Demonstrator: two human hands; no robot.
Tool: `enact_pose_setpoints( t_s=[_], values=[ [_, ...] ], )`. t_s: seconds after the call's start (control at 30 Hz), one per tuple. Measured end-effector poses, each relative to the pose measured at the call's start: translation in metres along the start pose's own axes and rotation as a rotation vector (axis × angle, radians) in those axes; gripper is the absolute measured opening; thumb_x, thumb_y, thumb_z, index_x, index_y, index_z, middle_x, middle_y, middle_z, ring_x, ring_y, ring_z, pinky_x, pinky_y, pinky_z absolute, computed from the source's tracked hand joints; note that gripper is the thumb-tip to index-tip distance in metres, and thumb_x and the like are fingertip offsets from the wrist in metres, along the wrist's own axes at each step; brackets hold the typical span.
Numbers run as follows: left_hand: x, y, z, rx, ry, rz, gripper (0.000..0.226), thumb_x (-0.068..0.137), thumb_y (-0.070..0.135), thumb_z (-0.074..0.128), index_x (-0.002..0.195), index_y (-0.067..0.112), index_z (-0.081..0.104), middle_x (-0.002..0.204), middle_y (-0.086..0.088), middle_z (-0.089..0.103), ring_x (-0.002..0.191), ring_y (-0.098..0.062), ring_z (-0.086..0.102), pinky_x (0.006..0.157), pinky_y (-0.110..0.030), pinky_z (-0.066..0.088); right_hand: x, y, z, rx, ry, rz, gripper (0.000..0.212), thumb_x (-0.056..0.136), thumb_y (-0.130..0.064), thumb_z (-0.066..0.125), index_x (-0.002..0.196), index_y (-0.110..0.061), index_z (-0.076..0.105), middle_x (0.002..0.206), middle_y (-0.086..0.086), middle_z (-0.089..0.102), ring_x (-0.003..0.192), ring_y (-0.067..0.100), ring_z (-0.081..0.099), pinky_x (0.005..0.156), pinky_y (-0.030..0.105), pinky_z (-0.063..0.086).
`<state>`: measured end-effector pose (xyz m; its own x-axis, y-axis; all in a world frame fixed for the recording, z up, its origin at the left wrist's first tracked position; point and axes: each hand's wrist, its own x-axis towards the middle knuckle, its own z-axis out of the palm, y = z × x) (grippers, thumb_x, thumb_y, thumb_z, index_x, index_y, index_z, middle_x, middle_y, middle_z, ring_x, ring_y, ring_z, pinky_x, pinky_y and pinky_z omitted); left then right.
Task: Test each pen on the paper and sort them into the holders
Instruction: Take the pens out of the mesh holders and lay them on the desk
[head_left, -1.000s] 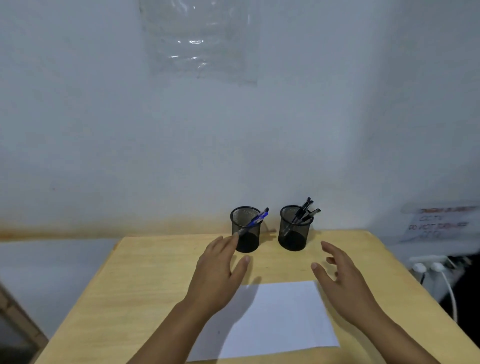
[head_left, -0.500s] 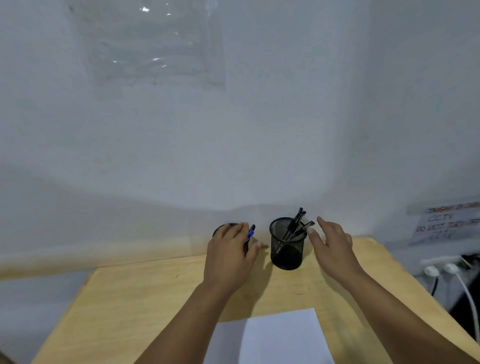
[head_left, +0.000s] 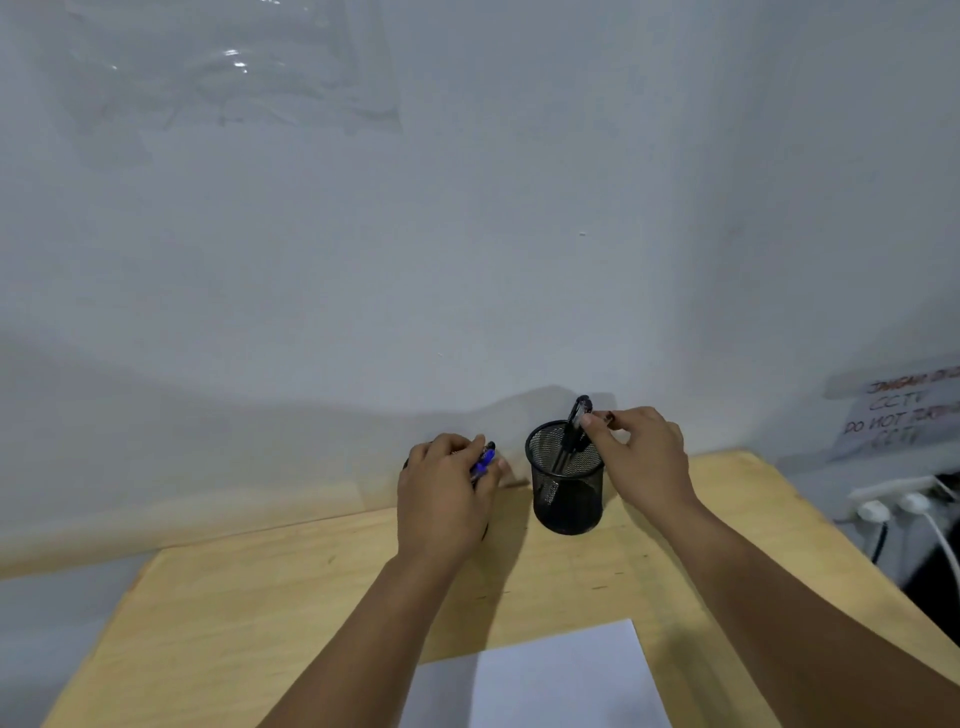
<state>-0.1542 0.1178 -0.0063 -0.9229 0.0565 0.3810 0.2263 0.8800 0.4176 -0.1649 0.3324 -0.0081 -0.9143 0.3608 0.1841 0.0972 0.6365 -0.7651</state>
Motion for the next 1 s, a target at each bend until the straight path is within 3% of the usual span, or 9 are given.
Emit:
enact_pose_setpoints(
  t_s=[0.13, 0.27, 0.37, 0.5, 0.6, 0.73, 0.83, 1.0],
  values=[
    [0.0, 0.001, 0.003, -0.011, 0.043, -0.02, 0.033, 0.095, 0.044, 0.054, 0.121, 0.031, 0.067, 0.109, 0.01, 0.06, 0.104, -0.018, 0.047, 0.086, -0.031, 0.039, 0.0, -0.014, 0.002, -0.046, 0.027, 0.061, 0.043, 0.081, -0.065, 0.064, 0.099, -0.028, 0.074, 0.115, -0.003, 0.063, 0.121, 0.03, 0.047, 0.099, 0.049, 0.039],
    [0.0, 0.0, 0.005, -0.013, 0.071, -0.017, 0.029, 0.094, 0.041, 0.055, 0.118, 0.032, 0.069, 0.106, 0.011, 0.061, 0.101, -0.018, 0.047, 0.085, -0.03, 0.039, 0.005, -0.024, 0.004, -0.043, 0.057, 0.11, 0.038, 0.075, -0.068, 0.068, 0.071, -0.031, 0.065, 0.09, -0.005, 0.057, 0.115, 0.032, 0.047, 0.09, 0.045, 0.034],
    [-0.001, 0.0, 0.005, -0.002, 0.075, -0.018, 0.026, 0.094, 0.036, 0.056, 0.116, 0.032, 0.069, 0.106, 0.01, 0.062, 0.101, -0.018, 0.049, 0.084, -0.028, 0.037, 0.013, -0.026, 0.003, -0.018, 0.066, 0.129, 0.038, 0.073, -0.069, 0.069, 0.066, -0.033, 0.063, 0.08, -0.005, 0.061, 0.113, 0.032, 0.05, 0.088, 0.044, 0.033],
    [0.0, 0.0, 0.005, 0.004, 0.075, -0.004, 0.02, 0.095, 0.031, 0.056, 0.109, 0.029, 0.071, 0.103, 0.009, 0.063, 0.1, -0.02, 0.05, 0.084, -0.028, 0.037, 0.02, -0.022, 0.008, 0.05, 0.039, 0.153, 0.042, 0.078, -0.067, 0.065, 0.068, -0.026, 0.067, 0.08, -0.003, 0.069, 0.102, 0.032, 0.06, 0.09, 0.045, 0.038],
    [0.0, 0.001, 0.004, -0.015, 0.052, -0.015, 0.019, 0.097, 0.031, 0.054, 0.103, 0.026, 0.071, 0.104, 0.009, 0.063, 0.103, -0.021, 0.049, 0.086, -0.03, 0.038, 0.015, -0.021, 0.007, 0.108, 0.035, 0.161, 0.033, 0.083, -0.063, 0.063, 0.075, -0.031, 0.068, 0.085, -0.004, 0.071, 0.096, 0.027, 0.061, 0.091, 0.044, 0.038],
    [-0.001, 0.005, -0.003, 0.008, 0.031, -0.058, 0.024, 0.101, 0.033, 0.046, 0.116, 0.028, 0.065, 0.116, 0.011, 0.06, 0.112, -0.021, 0.047, 0.093, -0.033, 0.035, 0.007, -0.017, 0.004, 0.281, 0.0, 0.064, 0.03, 0.087, -0.054, 0.065, 0.088, -0.026, 0.074, 0.091, -0.005, 0.072, 0.096, 0.021, 0.065, 0.091, 0.044, 0.049],
    [0.0, 0.01, -0.012, -0.098, 0.032, -0.08, 0.024, 0.102, 0.031, 0.046, 0.118, 0.029, 0.064, 0.115, 0.012, 0.059, 0.115, -0.018, 0.046, 0.095, -0.033, 0.033, 0.001, -0.018, 0.001, 0.425, -0.028, -0.009, 0.031, 0.088, -0.046, 0.068, 0.098, -0.018, 0.076, 0.097, 0.0, 0.074, 0.095, 0.019, 0.069, 0.077, 0.033, 0.053],
    [-0.002, 0.02, -0.035, -0.481, 0.114, -0.046, 0.022, 0.102, 0.024, 0.048, 0.114, 0.026, 0.065, 0.11, 0.014, 0.057, 0.108, -0.005, 0.055, 0.091, -0.021, 0.043, -0.014, -0.038, -0.017, 0.562, 0.005, -0.104, 0.021, 0.092, -0.032, 0.068, 0.102, -0.015, 0.075, 0.094, 0.0, 0.075, 0.091, 0.014, 0.07, 0.076, 0.027, 0.051]
  ],
)
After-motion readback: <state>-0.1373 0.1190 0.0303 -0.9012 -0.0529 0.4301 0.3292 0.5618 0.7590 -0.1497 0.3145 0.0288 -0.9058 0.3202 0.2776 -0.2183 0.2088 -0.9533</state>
